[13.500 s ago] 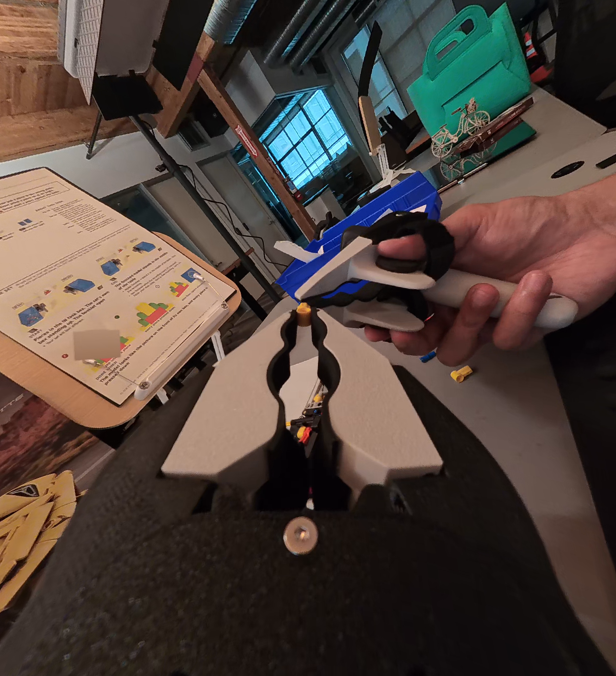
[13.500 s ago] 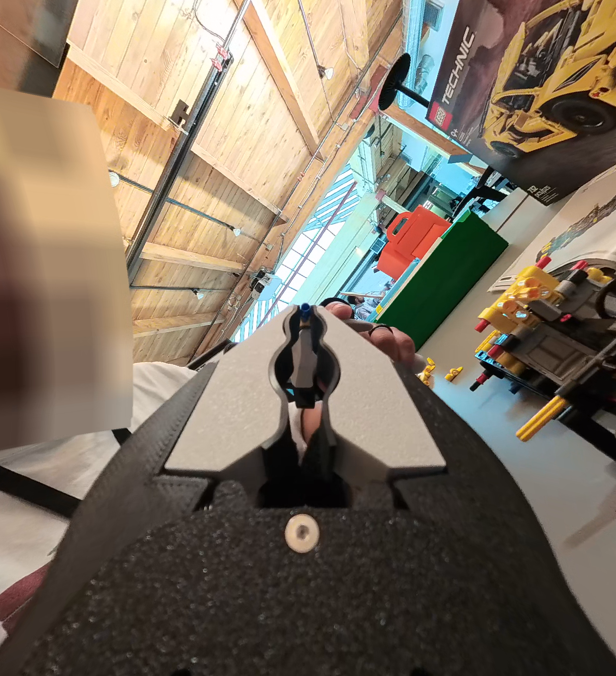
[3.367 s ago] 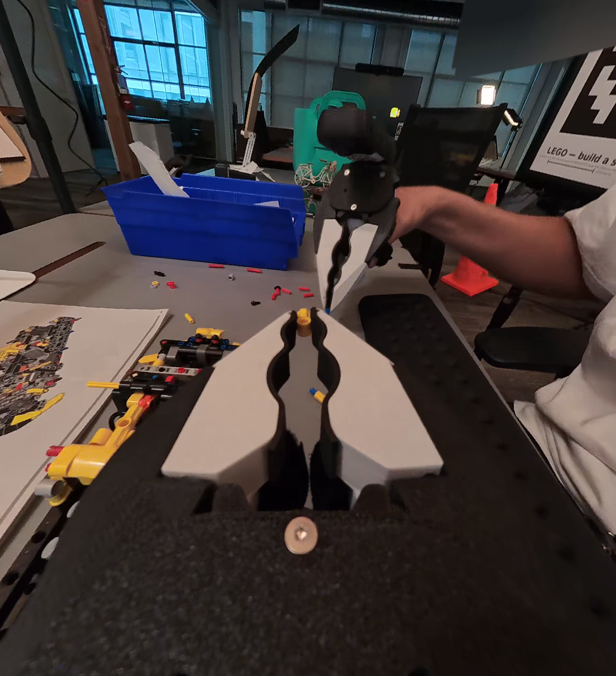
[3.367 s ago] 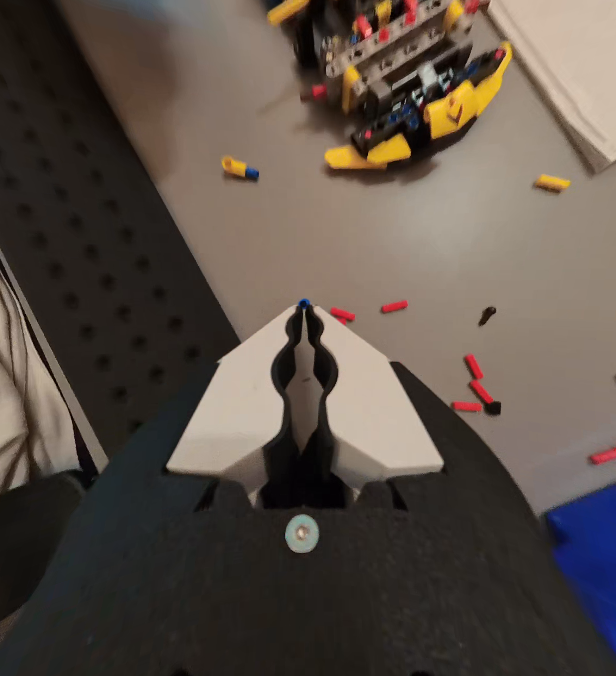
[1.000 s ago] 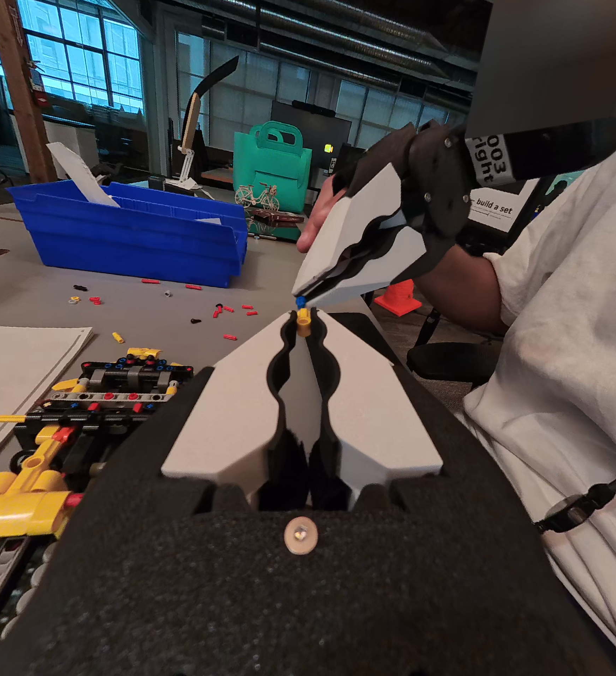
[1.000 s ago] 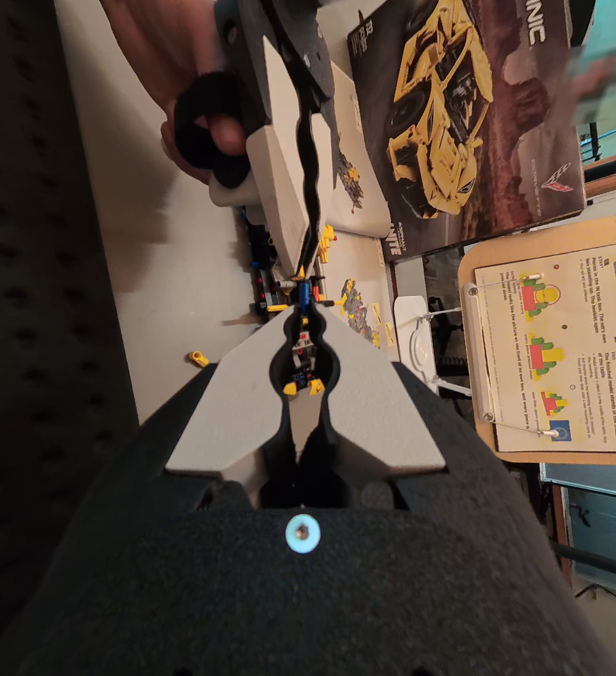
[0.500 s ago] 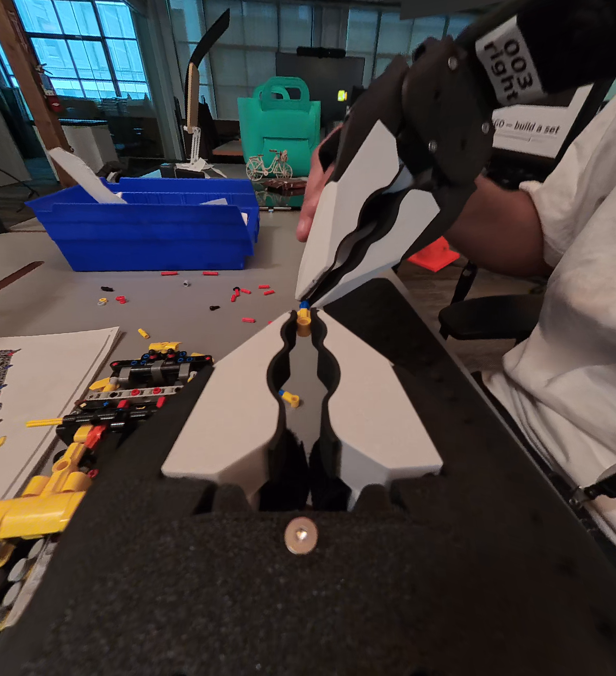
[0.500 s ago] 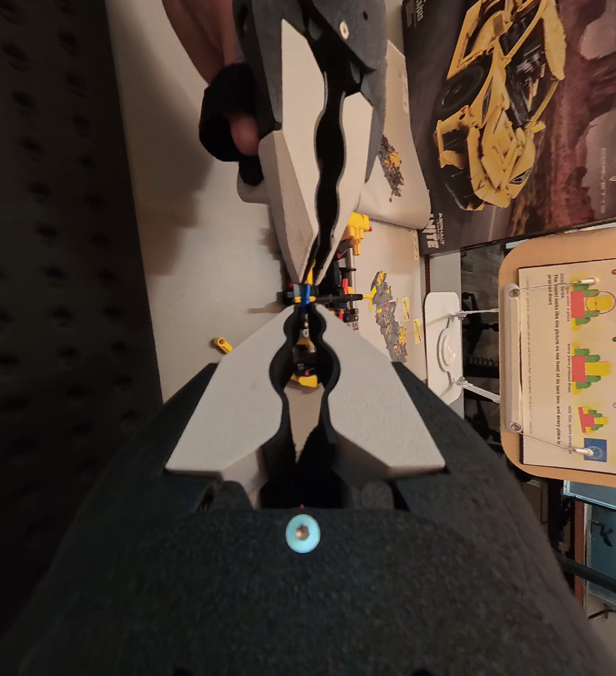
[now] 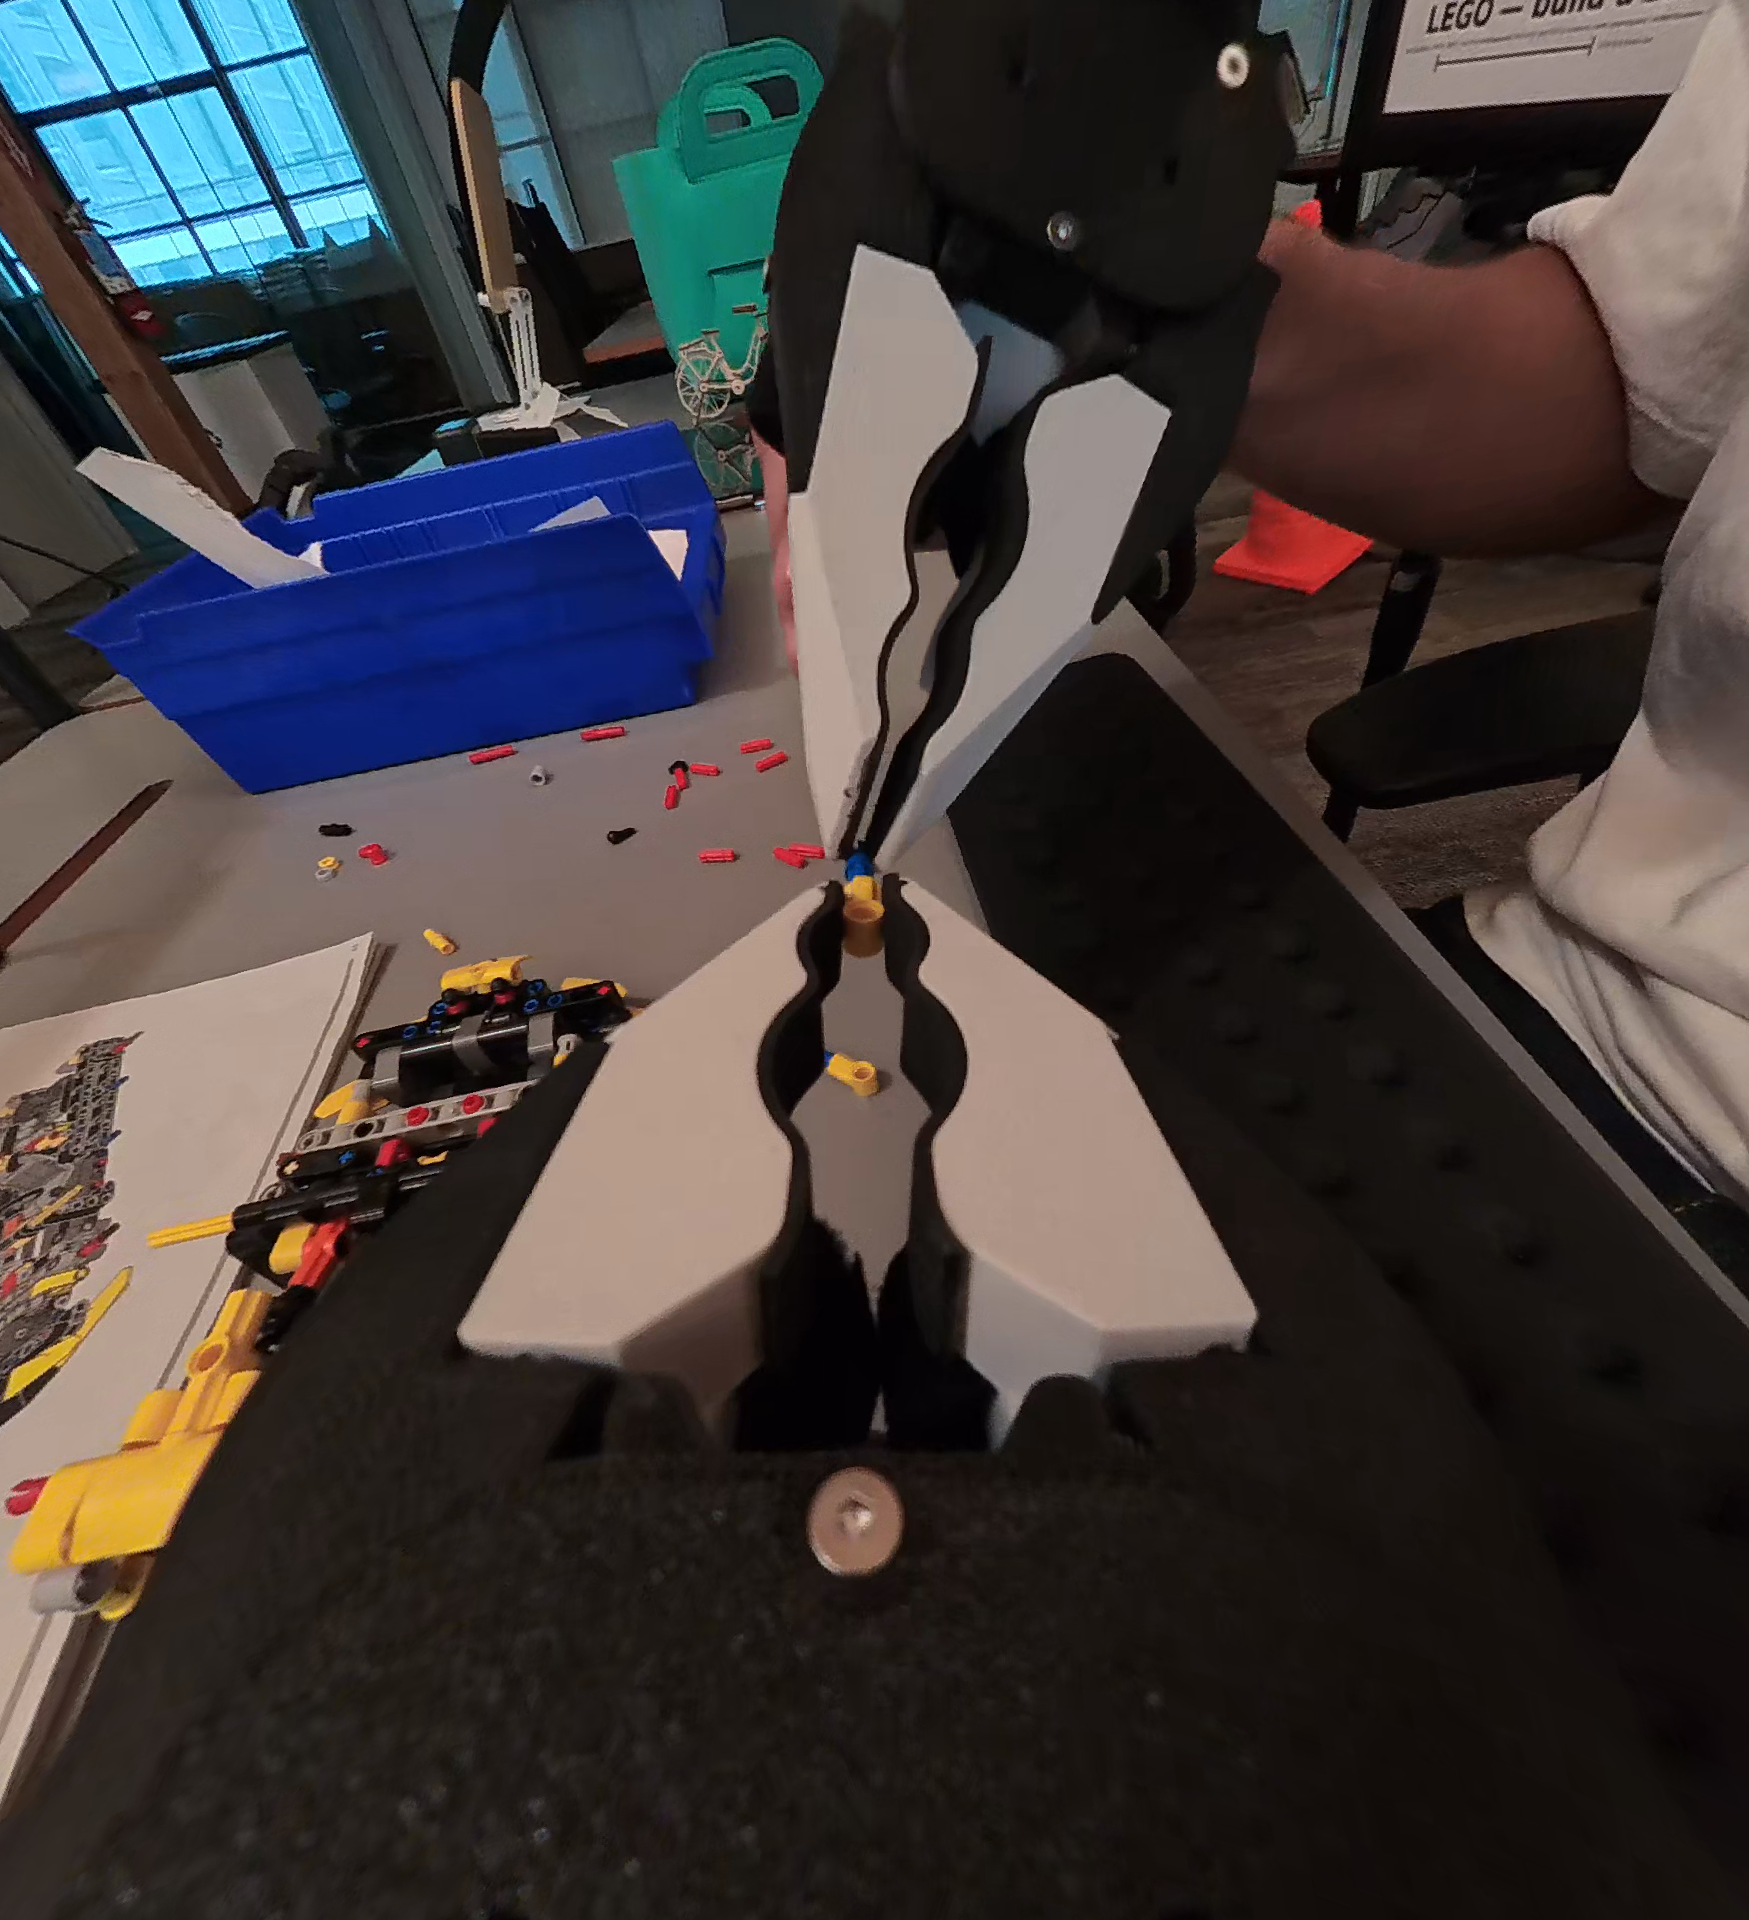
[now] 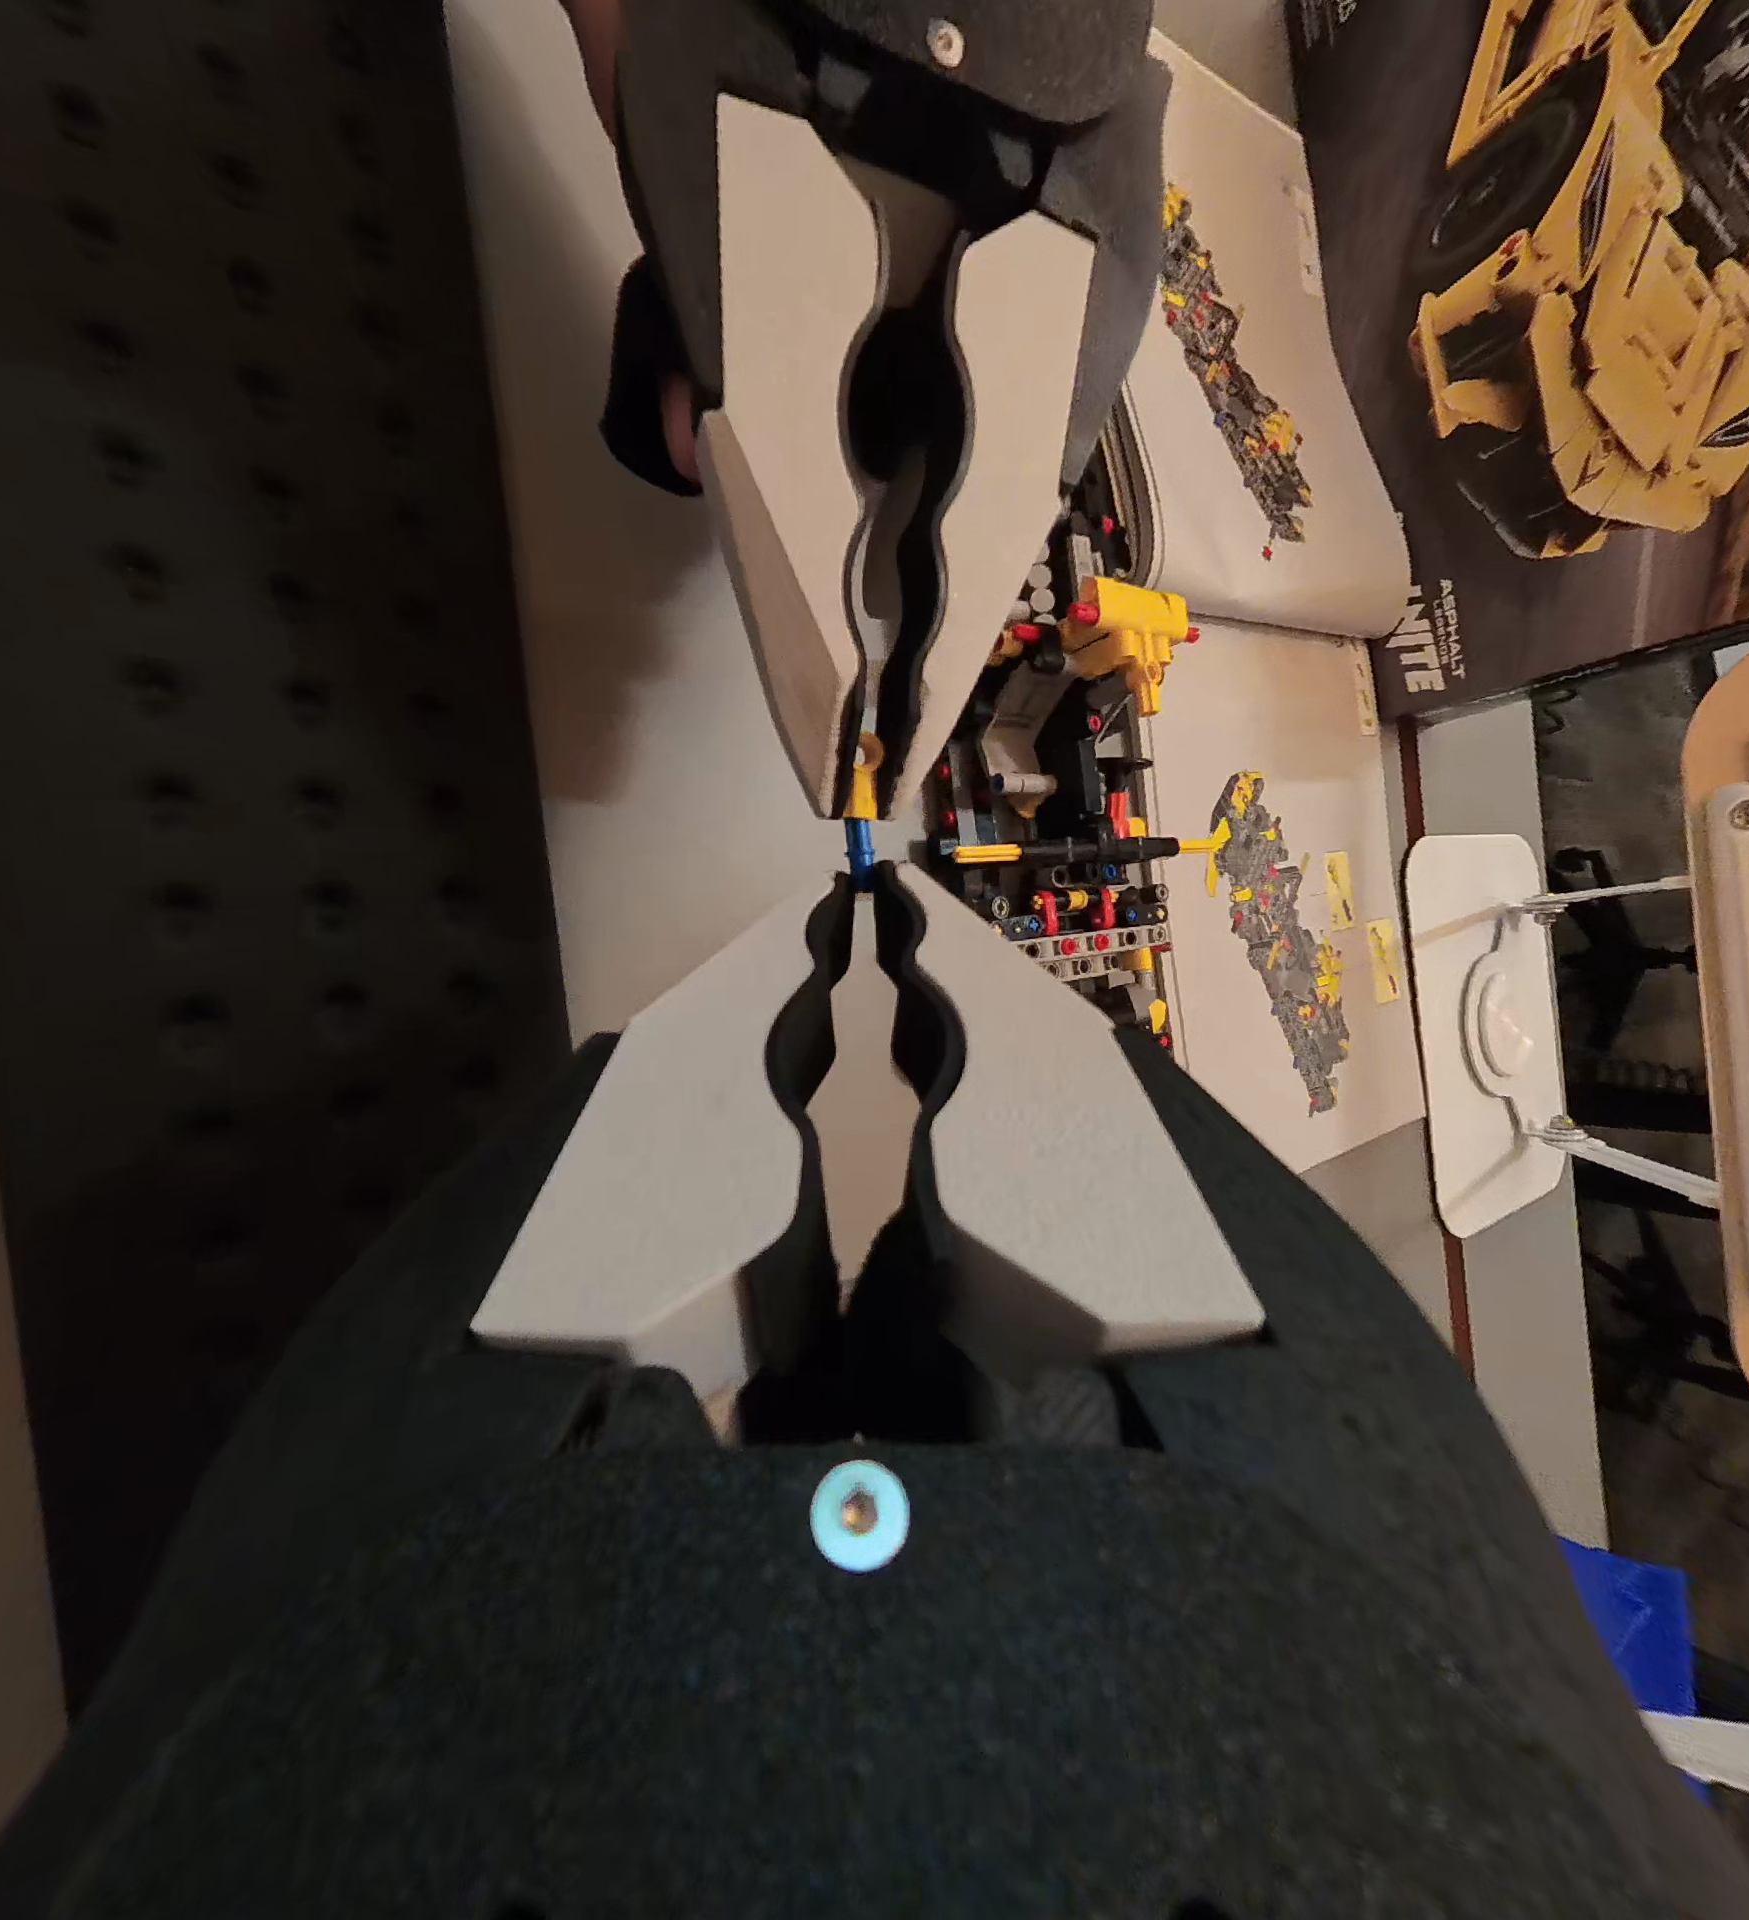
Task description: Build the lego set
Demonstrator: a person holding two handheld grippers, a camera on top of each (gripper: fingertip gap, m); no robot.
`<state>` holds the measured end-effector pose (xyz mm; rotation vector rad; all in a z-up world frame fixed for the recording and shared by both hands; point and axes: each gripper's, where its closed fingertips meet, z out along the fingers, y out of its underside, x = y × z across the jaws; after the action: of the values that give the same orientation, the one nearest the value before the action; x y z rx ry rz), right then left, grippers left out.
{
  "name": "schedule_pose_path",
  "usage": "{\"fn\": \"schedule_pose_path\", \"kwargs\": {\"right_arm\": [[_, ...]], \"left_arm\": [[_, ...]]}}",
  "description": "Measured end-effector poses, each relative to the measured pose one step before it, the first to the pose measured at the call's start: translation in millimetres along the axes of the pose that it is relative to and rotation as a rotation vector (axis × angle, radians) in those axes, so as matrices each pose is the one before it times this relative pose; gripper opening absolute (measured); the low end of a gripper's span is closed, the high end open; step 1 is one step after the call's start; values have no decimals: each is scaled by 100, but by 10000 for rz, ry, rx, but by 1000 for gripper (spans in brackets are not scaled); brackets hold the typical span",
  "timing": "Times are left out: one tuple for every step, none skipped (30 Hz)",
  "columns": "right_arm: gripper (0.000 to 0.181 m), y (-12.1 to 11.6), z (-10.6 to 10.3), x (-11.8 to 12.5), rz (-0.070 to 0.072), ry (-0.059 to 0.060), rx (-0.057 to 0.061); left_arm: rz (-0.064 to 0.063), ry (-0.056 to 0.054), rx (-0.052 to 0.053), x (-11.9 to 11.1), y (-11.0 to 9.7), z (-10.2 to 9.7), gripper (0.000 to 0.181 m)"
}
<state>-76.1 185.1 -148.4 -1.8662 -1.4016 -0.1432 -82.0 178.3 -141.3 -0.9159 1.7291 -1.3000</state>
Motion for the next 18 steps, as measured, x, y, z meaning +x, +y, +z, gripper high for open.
{"fn": "schedule_pose_path", "kwargs": {"right_arm": [[3, -10, -27, 46, 124, 8, 64], [3, -30, -68, 95, 134, 21, 89], [3, -84, -112, 40, 200, -36, 123], [3, -39, -123, 50, 195, -40, 101], [3, -14, -88, 90, 114, 22, 69], [3, 28, -20, 19, 65, 3, 16], [3, 43, 32, -63, 25, -14, -22], [3, 41, 78, 41, 29, 59, -17], [3, 21, 57, 45, 43, 34, 9], [3, -70, -25, -19, 84, -40, 88], [3, -136, -63, 82, 123, 9, 166], [3, -134, -78, 57, 123, -24, 174], [3, -101, -81, 7, 142, -73, 170], [3, -73, -28, 35, 135, -33, 166], [3, -73, -36, 31, 135, -48, 178], [3, -51, -23, 11, 143, -65, 167], [3, -26, -15, 81, 90, 4, 128], [3, -61, -19, 83, 45, 18, 119]], "left_arm": [[12, -71, -1, -88, 6, 9, 7], [66, -121, -1, -119, 9, 35, 7], [90, -95, 12, -66, -35, 34, 7], [11, -68, 47, -49, -117, 31, 7], [-31, -82, 26, -89, -72, 39, 7], [-12, -25, -4, -11, 6, 38, 7], [10, 5, -19, 11, 53, 4, 7], [13, -42, 1, -50, 26, 0, 7], [-64, 3, 39, -30, -20, -27, 7], [-101, 67, 81, 20, -60, -47, 7], [-69, 16, 115, -36, -140, -75, 7], [-67, 14, 91, -9, -130, -47, 7], [-60, 31, 74, 30, -105, -28, 7], [-47, 6, 67, -16, -87, -22, 7], [-34, 7, 58, -2, -77, -30, 7], [-24, 3, 55, -11, -57, -8, 7], [-58, -20, 81, -47, -86, -24, 7], [-61, -5, 85, -28, -93, -12, 7]]}}
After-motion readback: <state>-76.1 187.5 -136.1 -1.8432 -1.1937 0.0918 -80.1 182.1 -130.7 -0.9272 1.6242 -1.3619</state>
